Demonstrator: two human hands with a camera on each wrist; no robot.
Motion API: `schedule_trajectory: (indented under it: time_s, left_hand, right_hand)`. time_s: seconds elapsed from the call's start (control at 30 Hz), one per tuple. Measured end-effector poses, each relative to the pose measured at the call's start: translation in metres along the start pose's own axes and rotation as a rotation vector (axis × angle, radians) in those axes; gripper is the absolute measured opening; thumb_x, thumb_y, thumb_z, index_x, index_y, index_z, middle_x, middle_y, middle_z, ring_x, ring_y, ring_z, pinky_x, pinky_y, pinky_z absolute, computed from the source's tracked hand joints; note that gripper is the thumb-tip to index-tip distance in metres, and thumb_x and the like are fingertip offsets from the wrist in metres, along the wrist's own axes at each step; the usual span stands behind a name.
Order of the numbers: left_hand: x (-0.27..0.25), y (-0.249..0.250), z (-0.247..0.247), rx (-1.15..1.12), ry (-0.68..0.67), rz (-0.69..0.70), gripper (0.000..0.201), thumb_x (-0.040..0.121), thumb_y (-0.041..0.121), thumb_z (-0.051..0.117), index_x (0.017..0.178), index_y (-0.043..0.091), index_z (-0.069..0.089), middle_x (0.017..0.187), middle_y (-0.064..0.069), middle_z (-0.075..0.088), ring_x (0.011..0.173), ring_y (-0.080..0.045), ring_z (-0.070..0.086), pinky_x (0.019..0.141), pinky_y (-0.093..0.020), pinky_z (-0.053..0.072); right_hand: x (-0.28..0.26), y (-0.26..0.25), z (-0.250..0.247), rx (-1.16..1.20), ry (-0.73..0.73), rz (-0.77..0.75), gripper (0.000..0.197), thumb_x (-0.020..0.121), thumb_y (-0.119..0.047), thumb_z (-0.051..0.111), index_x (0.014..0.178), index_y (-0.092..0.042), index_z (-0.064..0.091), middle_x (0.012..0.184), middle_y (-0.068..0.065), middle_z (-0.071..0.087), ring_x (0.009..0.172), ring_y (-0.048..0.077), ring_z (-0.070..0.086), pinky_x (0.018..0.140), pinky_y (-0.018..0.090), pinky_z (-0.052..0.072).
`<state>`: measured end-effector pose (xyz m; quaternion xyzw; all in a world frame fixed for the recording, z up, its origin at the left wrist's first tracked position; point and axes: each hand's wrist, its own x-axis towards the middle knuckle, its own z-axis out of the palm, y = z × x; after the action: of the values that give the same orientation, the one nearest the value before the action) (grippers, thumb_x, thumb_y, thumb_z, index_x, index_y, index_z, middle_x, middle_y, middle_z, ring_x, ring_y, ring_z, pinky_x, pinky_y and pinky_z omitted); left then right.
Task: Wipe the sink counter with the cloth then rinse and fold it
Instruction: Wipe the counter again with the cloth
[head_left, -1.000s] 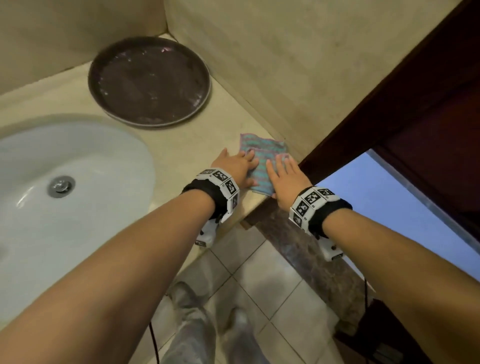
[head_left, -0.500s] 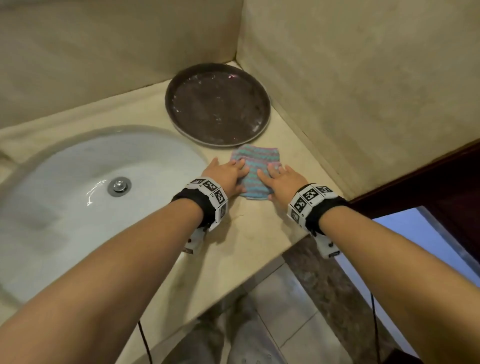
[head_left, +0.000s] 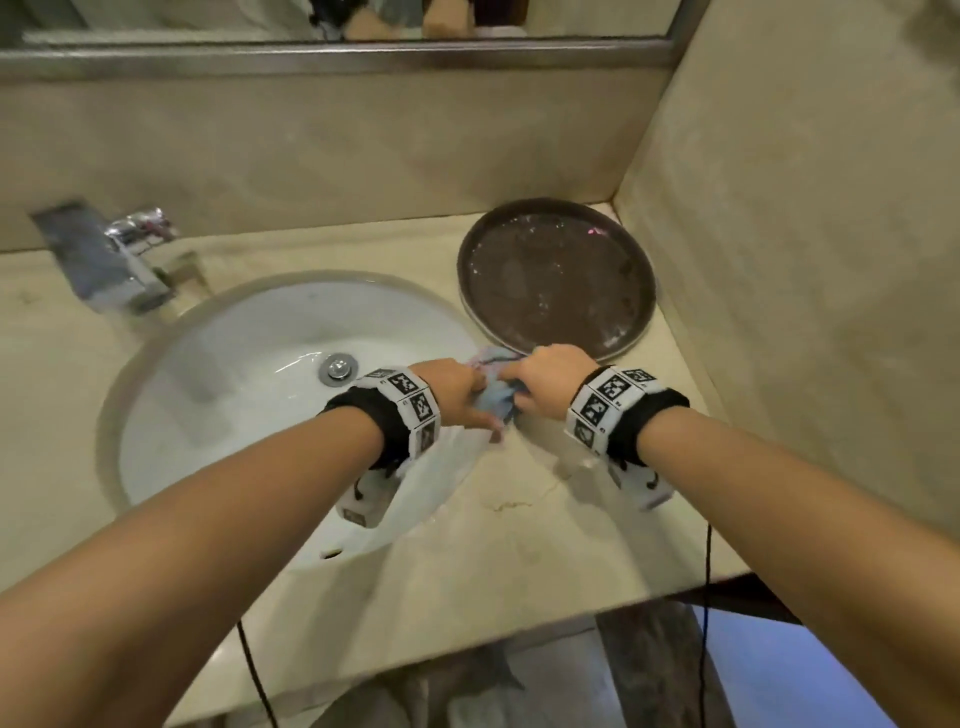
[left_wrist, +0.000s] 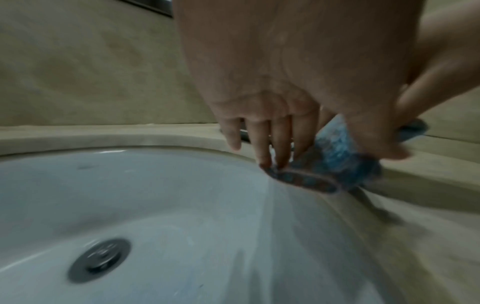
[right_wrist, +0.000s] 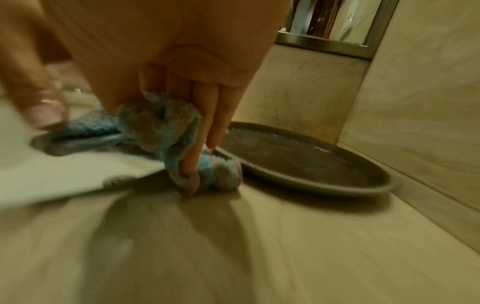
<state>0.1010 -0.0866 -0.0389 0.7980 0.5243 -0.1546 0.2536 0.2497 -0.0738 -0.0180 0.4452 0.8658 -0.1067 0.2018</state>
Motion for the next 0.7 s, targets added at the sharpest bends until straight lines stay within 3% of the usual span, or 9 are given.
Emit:
schedule_trajectory:
  time_s: [0.1,0.2,0.3,0.37,0.5,0.6,0.63,0.7]
  left_hand:
    - [-0.016,-0.021,0.002,-0.198,-0.017,-0.081,0.067,0.078,0.053,0.064,0.128,0.014,0.045,0.117,-0.010,0.062,0.104,-0.028,0.058,0.085,-0.031,0.044]
    - [-0.023,-0.042,0.013,-0.268,0.096,-0.177,0.045,0.082,0.040,0.065,0.112,0.011,0.049,0.107,-0.012,0.064,0.096,-0.029,0.059,0.078,-0.032,0.043]
    - [-0.029,-0.067,0.006,-0.378,0.240,-0.274,0.016,0.088,0.021,0.054,0.101,0.012,0.057,0.101,-0.015,0.066,0.096,-0.032,0.060,0.077,-0.033,0.043]
    - [-0.033,-0.088,-0.007,-0.427,0.348,-0.293,0.020,0.089,0.013,0.049,0.104,0.014,0.062,0.102,-0.014,0.068,0.098,-0.032,0.061,0.079,-0.034,0.045]
    - [-0.025,-0.129,-0.056,-0.454,0.614,-0.301,0.028,0.088,0.015,0.053,0.114,0.022,0.062,0.108,-0.006,0.069,0.101,-0.027,0.061,0.084,-0.035,0.049]
    - [-0.009,-0.152,-0.083,-0.390,0.716,-0.302,0.037,0.090,0.021,0.052,0.127,0.023,0.053,0.126,-0.008,0.061,0.116,-0.030,0.056,0.094,-0.041,0.046]
    - [-0.004,-0.158,-0.083,-0.394,0.691,-0.315,0.043,0.090,0.021,0.054,0.132,0.022,0.047,0.132,-0.008,0.056,0.122,-0.029,0.052,0.099,-0.041,0.044]
    - [0.003,-0.165,-0.073,-0.419,0.594,-0.364,0.051,0.089,0.021,0.055,0.138,0.022,0.040,0.139,-0.010,0.049,0.128,-0.029,0.046,0.104,-0.041,0.039]
  right_hand:
    - [0.025,-0.005,-0.025,0.138,-0.031,-0.041,0.033,0.086,-0.021,0.052,0.117,-0.020,0.061,0.107,0.011,0.067,0.102,0.031,0.061,0.080,0.034,0.048]
    - [0.050,-0.015,-0.040,0.260,-0.104,-0.073,0.029,0.083,-0.017,0.056,0.110,-0.015,0.067,0.101,0.012,0.070,0.098,0.029,0.063,0.081,0.035,0.052]
    - [0.074,-0.026,-0.058,0.278,-0.151,-0.115,0.028,0.086,-0.017,0.057,0.112,-0.012,0.066,0.103,0.013,0.070,0.096,0.028,0.064,0.084,0.036,0.051]
    - [0.090,-0.030,-0.072,0.244,-0.152,-0.142,0.028,0.088,-0.018,0.057,0.114,-0.013,0.064,0.106,0.013,0.069,0.095,0.027,0.062,0.085,0.036,0.050]
    - [0.119,-0.026,-0.111,0.278,0.120,-0.137,0.031,0.089,-0.013,0.054,0.119,-0.014,0.062,0.112,0.013,0.067,0.106,0.031,0.060,0.088,0.033,0.045]
    - [0.136,-0.018,-0.124,0.278,0.388,-0.045,0.037,0.091,-0.014,0.050,0.127,-0.021,0.056,0.123,0.011,0.064,0.115,0.033,0.057,0.093,0.036,0.043]
    - [0.140,-0.014,-0.120,0.255,0.399,-0.003,0.039,0.092,-0.015,0.049,0.130,-0.023,0.054,0.127,0.010,0.061,0.117,0.034,0.056,0.095,0.037,0.043]
    - [0.153,-0.008,-0.099,0.168,0.274,0.048,0.041,0.092,-0.020,0.051,0.133,-0.022,0.049,0.135,0.011,0.055,0.121,0.033,0.053,0.100,0.039,0.042]
